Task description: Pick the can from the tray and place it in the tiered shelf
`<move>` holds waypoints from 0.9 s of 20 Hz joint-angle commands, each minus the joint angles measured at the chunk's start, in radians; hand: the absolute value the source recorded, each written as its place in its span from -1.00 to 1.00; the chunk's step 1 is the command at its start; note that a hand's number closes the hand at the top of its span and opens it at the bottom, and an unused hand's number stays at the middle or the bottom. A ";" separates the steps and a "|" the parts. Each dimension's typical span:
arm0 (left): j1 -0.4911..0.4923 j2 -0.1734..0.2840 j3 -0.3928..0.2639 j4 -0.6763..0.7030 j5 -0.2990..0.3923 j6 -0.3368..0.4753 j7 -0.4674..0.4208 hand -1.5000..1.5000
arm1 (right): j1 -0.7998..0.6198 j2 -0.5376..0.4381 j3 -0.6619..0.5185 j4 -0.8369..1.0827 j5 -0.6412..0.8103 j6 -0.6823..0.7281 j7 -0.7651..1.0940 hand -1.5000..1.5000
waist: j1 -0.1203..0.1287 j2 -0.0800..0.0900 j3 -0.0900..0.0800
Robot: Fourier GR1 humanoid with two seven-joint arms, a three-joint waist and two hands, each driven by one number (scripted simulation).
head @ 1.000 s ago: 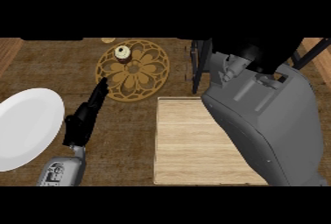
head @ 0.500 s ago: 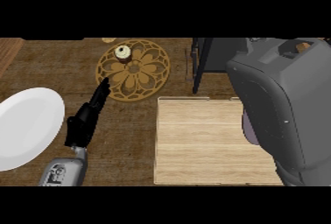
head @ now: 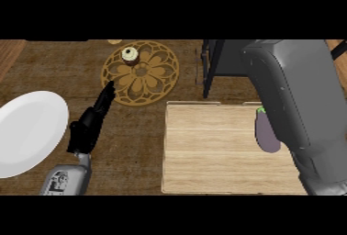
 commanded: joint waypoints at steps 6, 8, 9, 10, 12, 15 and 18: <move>-0.019 -0.001 -0.001 0.002 -0.010 0.006 -0.001 0.00 | 0.029 0.029 -0.146 0.103 -0.148 -0.359 -0.132 1.00 | 0.007 0.006 0.001; -0.028 -0.008 0.005 0.016 0.001 0.002 0.010 0.00 | 0.039 0.031 -0.149 0.155 -0.173 -0.394 -0.183 1.00 | 0.002 0.003 0.001; 0.020 -0.007 0.004 -0.041 0.021 -0.010 0.011 0.00 | 0.045 0.017 -0.158 0.143 -0.184 -0.399 -0.194 1.00 | 0.003 0.000 0.001; -0.052 -0.003 0.018 0.033 0.006 0.002 0.024 0.00 | 0.082 0.018 -0.158 0.103 -0.206 -0.387 -0.200 1.00 | -0.007 -0.001 0.001; -0.047 -0.007 0.001 -0.010 -0.008 0.008 0.052 0.00 | -0.025 -0.056 -0.225 0.238 -0.290 -0.383 -0.292 1.00 | 0.004 0.002 0.001; -0.021 0.004 0.025 0.064 0.002 0.000 -0.063 0.00 | 0.039 -0.030 -0.215 0.274 -0.298 -0.470 -0.352 1.00 | 0.001 0.002 0.000; 0.000 0.012 0.010 -0.091 0.034 -0.035 0.073 0.00 | -0.026 -0.062 -0.234 0.329 -0.299 -0.465 -0.354 1.00 | 0.008 -0.001 0.001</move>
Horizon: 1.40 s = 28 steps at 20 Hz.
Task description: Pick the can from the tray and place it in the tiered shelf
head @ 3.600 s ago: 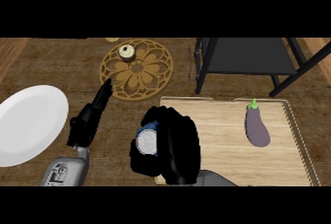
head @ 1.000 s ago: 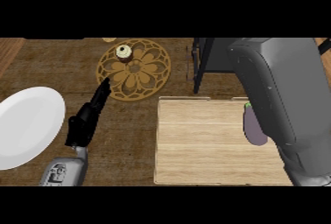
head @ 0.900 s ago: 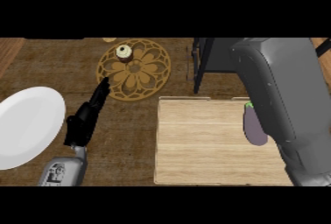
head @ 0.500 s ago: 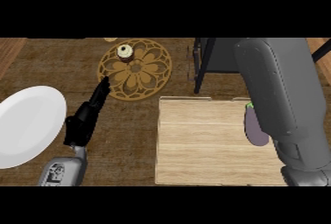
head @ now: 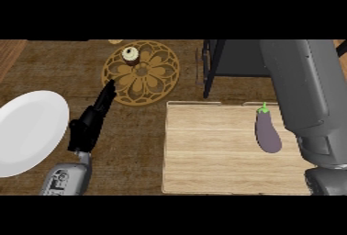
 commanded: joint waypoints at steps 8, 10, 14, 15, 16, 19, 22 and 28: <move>0.001 -0.019 -0.003 0.025 -0.011 0.021 -0.017 0.00 | 0.095 -0.090 -0.004 -0.023 0.197 0.067 0.247 -1.00 | -0.019 -0.006 0.000; 0.009 0.005 0.004 -0.011 0.005 -0.010 0.000 0.00 | 0.118 -0.047 0.000 -0.093 0.186 0.043 0.280 -1.00 | -0.015 -0.006 0.000; 0.021 -0.007 -0.011 -0.079 -0.001 0.003 0.071 0.00 | 0.078 -0.079 -0.056 -0.070 0.061 0.018 0.192 -1.00 | -0.006 -0.004 0.001; -0.007 0.016 0.023 0.043 -0.016 0.011 -0.027 0.00 | 0.122 -0.043 -0.053 -0.160 0.014 0.019 0.189 -1.00 | -0.020 -0.004 0.000; 0.038 -0.013 -0.011 -0.065 -0.004 0.010 0.036 0.00 | 0.113 -0.055 -0.049 -0.177 0.008 0.040 0.186 -1.00 | -0.012 -0.006 0.001; -0.028 0.008 0.025 0.011 0.009 -0.003 0.017 0.00 | 0.058 -0.071 -0.060 -0.136 -0.029 0.053 0.172 -1.00 | -0.010 -0.003 0.000; -0.020 0.006 0.010 -0.004 -0.010 0.003 0.020 0.00 | 0.076 -0.060 -0.056 -0.183 -0.089 0.098 0.164 -1.00 | -0.012 -0.004 0.000; 0.034 -0.004 -0.007 -0.031 -0.007 -0.002 0.012 0.00 | 0.021 -0.083 -0.129 -0.278 -0.116 0.009 0.230 -1.00 | -0.009 -0.006 0.000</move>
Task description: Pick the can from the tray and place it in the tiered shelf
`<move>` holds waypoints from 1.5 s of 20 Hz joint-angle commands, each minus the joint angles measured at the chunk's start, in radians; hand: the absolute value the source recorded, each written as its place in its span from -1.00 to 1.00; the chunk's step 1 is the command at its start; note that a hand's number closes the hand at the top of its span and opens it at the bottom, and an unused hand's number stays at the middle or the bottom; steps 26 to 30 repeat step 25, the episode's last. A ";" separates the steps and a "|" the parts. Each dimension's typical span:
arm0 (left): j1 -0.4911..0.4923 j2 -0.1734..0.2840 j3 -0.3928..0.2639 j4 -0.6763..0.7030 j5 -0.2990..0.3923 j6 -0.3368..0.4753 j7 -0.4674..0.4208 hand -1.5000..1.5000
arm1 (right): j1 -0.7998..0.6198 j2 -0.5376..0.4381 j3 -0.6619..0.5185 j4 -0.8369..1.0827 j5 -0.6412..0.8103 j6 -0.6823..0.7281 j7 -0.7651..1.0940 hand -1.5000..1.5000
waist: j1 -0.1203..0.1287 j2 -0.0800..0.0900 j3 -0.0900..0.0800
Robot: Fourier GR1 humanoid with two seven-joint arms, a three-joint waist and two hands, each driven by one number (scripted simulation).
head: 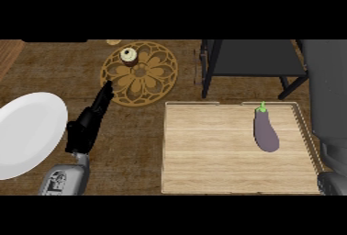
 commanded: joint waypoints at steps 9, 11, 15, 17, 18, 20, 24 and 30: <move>0.029 0.021 0.030 -0.028 0.019 -0.006 0.001 0.00 | 0.043 -0.154 -0.166 -0.350 -0.063 0.129 0.252 -1.00 | -0.022 -0.008 0.000; 0.039 0.014 0.022 -0.044 0.003 0.012 0.019 0.00 | 0.069 -0.192 -0.210 -0.390 -0.086 0.235 0.338 -1.00 | -0.032 -0.013 0.000; 0.048 0.024 0.042 -0.001 0.004 0.015 -0.019 0.00 | 0.196 -0.321 -0.306 -0.519 -0.247 0.473 0.346 -1.00 | -0.065 -0.017 0.001; 0.084 0.048 0.047 -0.029 0.020 -0.017 -0.032 0.00 | 0.274 -0.329 -0.357 -0.617 -0.308 0.533 0.379 -1.00 | -0.051 -0.015 0.001; 0.063 0.006 0.014 -0.013 -0.008 0.016 -0.023 0.00 | 0.301 -0.327 -0.364 -0.676 -0.332 0.571 0.406 -1.00 | -0.052 -0.014 0.001; 0.046 0.024 0.049 0.000 0.026 -0.003 -0.029 0.00 | 0.432 -0.353 -0.471 -0.699 -0.440 0.613 0.310 -1.00 | -0.064 -0.012 0.002; 0.037 0.008 0.032 -0.015 0.007 0.018 -0.001 0.00 | 0.545 -0.393 -0.642 -0.815 -0.627 0.743 0.313 -1.00 | -0.055 -0.012 0.002; 0.060 0.008 0.021 -0.041 0.016 0.001 0.016 0.00 | 0.546 -0.428 -0.670 -0.819 -0.667 0.782 0.337 -1.00 | -0.043 -0.011 0.001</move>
